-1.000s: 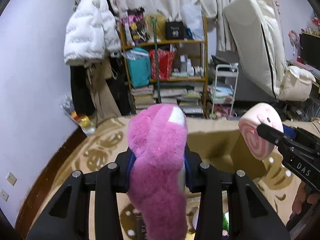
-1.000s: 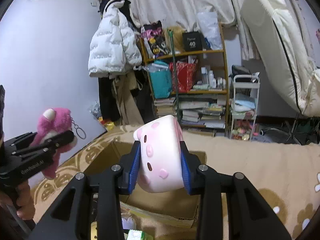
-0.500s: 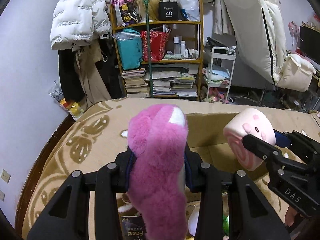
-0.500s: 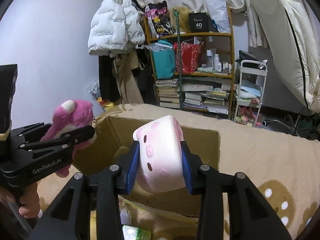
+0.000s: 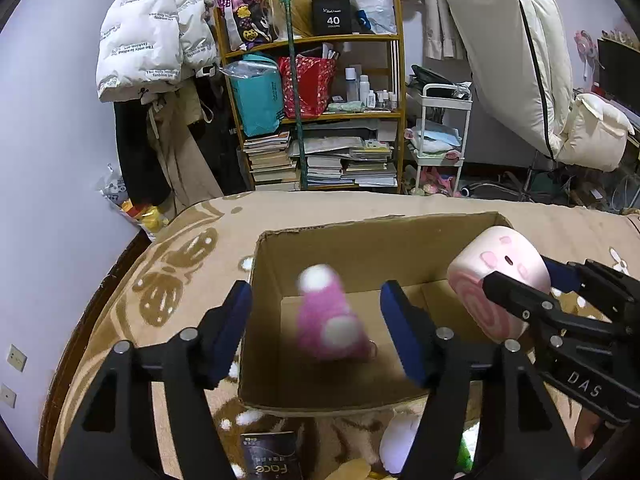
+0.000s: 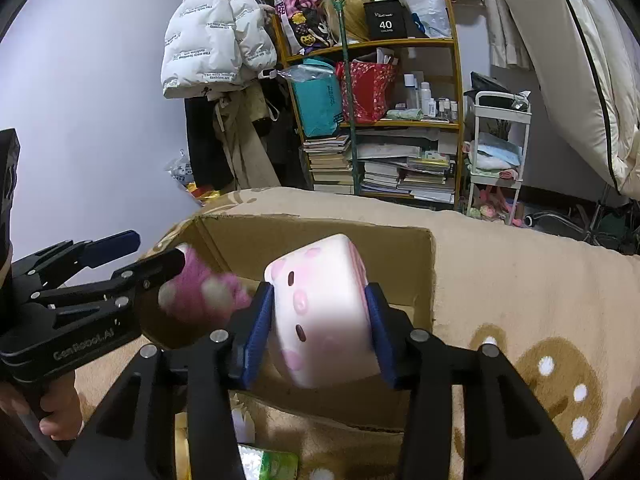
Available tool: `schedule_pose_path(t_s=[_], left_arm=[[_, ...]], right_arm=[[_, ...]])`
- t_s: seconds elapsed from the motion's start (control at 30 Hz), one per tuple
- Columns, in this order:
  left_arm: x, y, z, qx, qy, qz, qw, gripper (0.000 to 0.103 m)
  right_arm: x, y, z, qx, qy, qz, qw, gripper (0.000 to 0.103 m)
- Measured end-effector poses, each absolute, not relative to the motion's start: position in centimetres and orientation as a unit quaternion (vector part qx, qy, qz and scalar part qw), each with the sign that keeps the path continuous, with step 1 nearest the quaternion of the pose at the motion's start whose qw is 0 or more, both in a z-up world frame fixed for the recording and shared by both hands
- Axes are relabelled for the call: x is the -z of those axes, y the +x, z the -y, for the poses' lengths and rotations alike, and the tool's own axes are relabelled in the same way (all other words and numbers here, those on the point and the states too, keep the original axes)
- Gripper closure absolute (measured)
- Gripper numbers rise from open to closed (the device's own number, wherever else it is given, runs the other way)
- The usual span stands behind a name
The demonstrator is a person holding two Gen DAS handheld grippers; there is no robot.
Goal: Organize soft objects
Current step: 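Carry both plushes over the box and open both tools to drop them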
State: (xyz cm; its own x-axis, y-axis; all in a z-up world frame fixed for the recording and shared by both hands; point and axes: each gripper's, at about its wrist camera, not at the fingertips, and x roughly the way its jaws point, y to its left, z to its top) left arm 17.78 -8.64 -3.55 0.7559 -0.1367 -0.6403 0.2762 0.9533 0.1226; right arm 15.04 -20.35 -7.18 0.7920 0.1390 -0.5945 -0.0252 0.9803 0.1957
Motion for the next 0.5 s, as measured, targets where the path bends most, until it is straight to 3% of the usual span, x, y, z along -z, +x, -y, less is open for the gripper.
schedule_pose_path(t_s=[0.5], left_arm=[[2.3, 16.1, 5.5, 0.076, 0.087, -0.341, 0.933, 0.005]], right_arm=[[5.7, 12.7, 21.3, -0.035, 0.131, -0.298, 0.945, 0.004]])
